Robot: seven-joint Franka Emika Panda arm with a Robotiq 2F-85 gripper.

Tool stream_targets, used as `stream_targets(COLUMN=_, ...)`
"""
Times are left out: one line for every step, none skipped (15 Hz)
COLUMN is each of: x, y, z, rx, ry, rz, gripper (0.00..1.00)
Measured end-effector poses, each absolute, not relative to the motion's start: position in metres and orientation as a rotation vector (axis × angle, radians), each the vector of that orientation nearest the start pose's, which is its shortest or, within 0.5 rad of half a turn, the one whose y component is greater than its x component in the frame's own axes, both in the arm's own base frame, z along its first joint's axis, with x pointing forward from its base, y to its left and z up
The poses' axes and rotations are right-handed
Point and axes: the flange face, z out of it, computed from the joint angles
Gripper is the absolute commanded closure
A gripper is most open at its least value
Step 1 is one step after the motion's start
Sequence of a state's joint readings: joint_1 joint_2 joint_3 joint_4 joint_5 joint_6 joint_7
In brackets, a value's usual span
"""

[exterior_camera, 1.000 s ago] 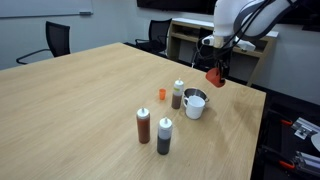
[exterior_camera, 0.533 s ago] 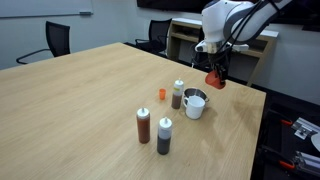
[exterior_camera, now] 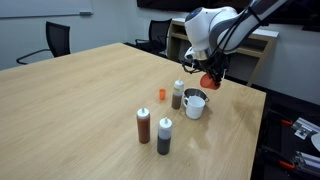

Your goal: Pick up the orange cup from the table, pour its contents in the silver pot and put the orange cup back on the table.

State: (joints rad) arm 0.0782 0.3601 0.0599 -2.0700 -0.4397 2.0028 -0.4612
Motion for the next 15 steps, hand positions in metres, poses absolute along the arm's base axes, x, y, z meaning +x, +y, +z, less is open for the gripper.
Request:
stream_targets(x=0.545, y=0.053, z=0.23, rx=-2.994, ry=-1.42, rz=0.805, gripper=0.57)
stream_targets(x=0.55, y=0.056, z=0.228, rx=-2.992, ry=-1.442, rz=0.827, gripper=0.57)
stream_targets(x=0.554, y=0.058, z=0.226, rx=-2.989, ry=-1.462, rz=0.856, gripper=0.57)
stream_targets(x=0.557, y=0.059, z=0.224, rx=-2.987, ry=-1.477, rz=0.887, gripper=0.57)
stream_targets(x=0.559, y=0.06, z=0.221, rx=-2.983, ry=-1.49, rz=0.924, gripper=0.57)
stream_targets(x=0.56, y=0.06, z=0.219, rx=-2.977, ry=-1.502, rz=0.962, gripper=0.57)
stream_targets(x=0.561, y=0.06, z=0.218, rx=-2.973, ry=-1.512, rz=0.993, gripper=0.57)
stream_targets(x=0.562, y=0.061, z=0.216, rx=-2.969, ry=-1.524, rz=1.019, gripper=0.57)
stream_targets(x=0.563, y=0.063, z=0.215, rx=-2.965, ry=-1.535, rz=1.043, gripper=0.57)
stream_targets(x=0.564, y=0.065, z=0.215, rx=-2.963, ry=-1.553, rz=1.061, gripper=0.57)
stream_targets(x=0.566, y=0.067, z=0.214, rx=-2.962, ry=-1.573, rz=1.076, gripper=0.57)
stream_targets(x=0.567, y=0.069, z=0.215, rx=-2.962, ry=-1.594, rz=1.093, gripper=0.57)
stream_targets(x=0.569, y=0.071, z=0.214, rx=-2.962, ry=-1.618, rz=1.111, gripper=0.57)
stream_targets(x=0.57, y=0.074, z=0.214, rx=-2.961, ry=-1.644, rz=1.127, gripper=0.57)
stream_targets(x=0.572, y=0.078, z=0.215, rx=-2.959, ry=-1.669, rz=1.145, gripper=0.57)
